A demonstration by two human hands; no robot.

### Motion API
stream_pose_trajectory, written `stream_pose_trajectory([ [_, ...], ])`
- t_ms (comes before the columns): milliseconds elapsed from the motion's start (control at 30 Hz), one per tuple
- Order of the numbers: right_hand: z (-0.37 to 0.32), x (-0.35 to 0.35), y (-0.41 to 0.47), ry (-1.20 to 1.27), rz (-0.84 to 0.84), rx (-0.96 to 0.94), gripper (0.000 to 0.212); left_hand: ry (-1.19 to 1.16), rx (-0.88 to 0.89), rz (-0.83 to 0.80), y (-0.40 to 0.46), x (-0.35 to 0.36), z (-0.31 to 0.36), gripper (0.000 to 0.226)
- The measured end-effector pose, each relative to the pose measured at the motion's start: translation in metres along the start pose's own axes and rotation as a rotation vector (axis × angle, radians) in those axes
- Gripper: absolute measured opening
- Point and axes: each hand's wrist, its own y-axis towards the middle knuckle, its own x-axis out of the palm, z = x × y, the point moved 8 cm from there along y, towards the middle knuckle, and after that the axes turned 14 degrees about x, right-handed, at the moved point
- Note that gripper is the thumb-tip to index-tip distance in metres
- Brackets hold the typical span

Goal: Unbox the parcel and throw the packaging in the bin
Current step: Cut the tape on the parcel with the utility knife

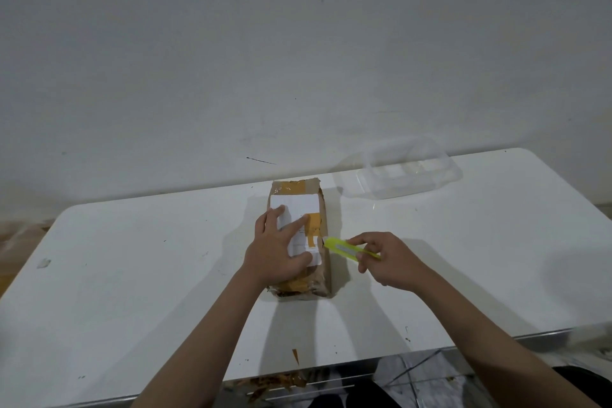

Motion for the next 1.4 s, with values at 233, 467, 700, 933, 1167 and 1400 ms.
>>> stream_pose_trajectory([
  [233, 0.017, -0.018, -0.007, 0.227, 0.136, 0.063, 0.026, -0.012, -0.05, -0.032, -0.002, 0.001, -0.001, 0.083],
  [467, 0.024, -0.019, -0.018, 0.298, 0.172, 0.035, 0.022, -0.241, -0.089, -0.333, -0.018, 0.003, -0.001, 0.117],
  [700, 0.019, -0.01, -0.023, 0.302, 0.165, 0.007, 0.025, -0.03, 0.069, -0.446, -0.029, 0.001, -0.013, 0.094],
  [933, 0.021, -0.014, -0.025, 0.249, 0.234, -0.01, 0.025, 0.12, 0.046, -0.188, -0.024, 0.004, 0.016, 0.109],
  [1167, 0.025, -0.027, -0.03, 0.18, 0.323, -0.02, 0.027, 0.248, 0.046, -0.043, -0.007, 0.013, 0.042, 0.104],
  [1400, 0.023, -0.032, -0.025, 0.151, 0.369, 0.003, 0.029, 0.324, -0.018, 0.017, 0.004, 0.012, 0.053, 0.085],
])
